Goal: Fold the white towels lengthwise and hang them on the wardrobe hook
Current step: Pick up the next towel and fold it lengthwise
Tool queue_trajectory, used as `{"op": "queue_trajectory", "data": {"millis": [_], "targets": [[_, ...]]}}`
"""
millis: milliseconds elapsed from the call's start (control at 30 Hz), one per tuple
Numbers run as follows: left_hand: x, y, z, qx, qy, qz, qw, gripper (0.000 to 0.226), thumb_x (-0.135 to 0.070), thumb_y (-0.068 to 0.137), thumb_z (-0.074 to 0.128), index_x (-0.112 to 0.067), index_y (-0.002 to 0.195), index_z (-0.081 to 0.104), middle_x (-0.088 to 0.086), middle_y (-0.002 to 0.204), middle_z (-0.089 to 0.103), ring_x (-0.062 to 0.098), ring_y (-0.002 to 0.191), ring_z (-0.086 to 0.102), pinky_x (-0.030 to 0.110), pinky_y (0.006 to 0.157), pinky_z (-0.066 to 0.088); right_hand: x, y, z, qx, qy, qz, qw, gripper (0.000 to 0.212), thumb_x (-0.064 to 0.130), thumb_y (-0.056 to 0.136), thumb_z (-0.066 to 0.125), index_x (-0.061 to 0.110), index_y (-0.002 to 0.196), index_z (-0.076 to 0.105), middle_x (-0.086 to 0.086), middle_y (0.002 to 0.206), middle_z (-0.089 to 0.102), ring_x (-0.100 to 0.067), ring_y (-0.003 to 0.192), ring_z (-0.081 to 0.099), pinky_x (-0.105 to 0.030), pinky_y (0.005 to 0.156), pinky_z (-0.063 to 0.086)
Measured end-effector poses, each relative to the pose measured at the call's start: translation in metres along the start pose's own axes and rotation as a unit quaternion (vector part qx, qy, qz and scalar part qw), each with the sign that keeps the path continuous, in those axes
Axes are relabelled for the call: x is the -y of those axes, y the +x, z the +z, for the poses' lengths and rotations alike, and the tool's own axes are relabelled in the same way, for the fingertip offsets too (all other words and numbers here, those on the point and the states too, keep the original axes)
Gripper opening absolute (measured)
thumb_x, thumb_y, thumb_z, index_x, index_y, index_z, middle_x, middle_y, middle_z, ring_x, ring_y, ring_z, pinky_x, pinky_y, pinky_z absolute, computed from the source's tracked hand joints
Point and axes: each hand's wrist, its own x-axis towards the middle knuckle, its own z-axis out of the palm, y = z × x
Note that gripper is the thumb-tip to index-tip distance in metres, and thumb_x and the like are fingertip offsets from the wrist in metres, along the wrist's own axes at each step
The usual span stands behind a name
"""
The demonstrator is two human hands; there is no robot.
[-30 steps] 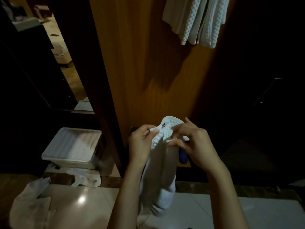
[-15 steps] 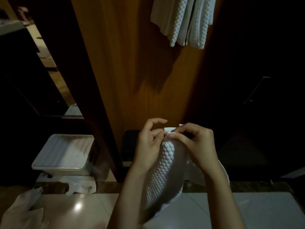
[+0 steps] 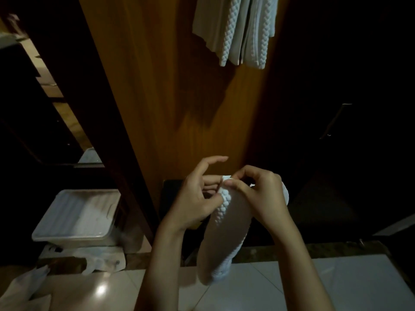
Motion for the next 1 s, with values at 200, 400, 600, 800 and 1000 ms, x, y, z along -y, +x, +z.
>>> {"op": "queue_trajectory", "data": {"millis": [200,400,600,800,1000], "targets": [[0.002,0.007,0.007,-0.027,0.066,-0.029,0.997,0.079,0.001,0.073,0.073,-0.055,0.121,0.046,-0.012,0.088,0.074,0.002,0.087,0.069,0.01,0.074,0.05,-0.004,-0.001,-0.005,0.03,-0.003,0.013,0.999,0.013,0.026,0.074,0.077,0.019,0.067,0.068,0.004,0.063,0.066,-0.005,0.062,0.06,-0.016,0.057,0.046],[0.005,0.007,0.021,-0.057,0.161,0.019,0.985,0.078,-0.013,0.09,0.061,-0.067,0.131,0.021,-0.015,0.09,0.072,0.007,0.083,0.069,0.032,0.078,0.056,-0.014,0.002,-0.009,-0.03,-0.032,0.086,0.995,0.043,0.05,0.055,0.081,0.021,0.079,0.059,0.007,0.07,0.064,-0.009,0.068,0.061,-0.032,0.059,0.053],[0.004,0.009,0.021,-0.115,0.179,0.046,0.976,0.075,-0.009,0.088,0.062,-0.07,0.121,0.034,-0.029,0.09,0.062,-0.015,0.093,0.059,-0.001,0.074,0.043,-0.026,-0.001,-0.017,0.083,-0.108,0.132,0.982,0.046,0.061,0.063,0.071,0.024,0.089,0.066,0.005,0.081,0.067,-0.009,0.077,0.061,-0.04,0.074,0.054],[0.003,0.009,0.019,-0.125,0.143,0.045,0.981,0.064,-0.006,0.09,0.058,-0.067,0.107,0.048,-0.033,0.091,0.065,-0.011,0.09,0.062,0.005,0.069,0.048,-0.035,0.0,-0.019,0.161,-0.08,0.156,0.971,0.041,0.057,0.057,0.077,0.031,0.085,0.062,0.012,0.08,0.063,-0.001,0.073,0.058,-0.018,0.058,0.047],[0.001,0.009,0.011,-0.181,0.04,0.058,0.981,0.045,-0.004,0.088,0.059,-0.047,0.1,0.059,-0.018,0.094,0.068,0.003,0.093,0.066,0.021,0.075,0.054,-0.047,0.002,-0.023,0.26,-0.03,0.185,0.947,0.052,0.046,0.064,0.08,0.026,0.108,0.06,0.007,0.104,0.065,-0.01,0.095,0.061,-0.038,0.086,0.053]]}}
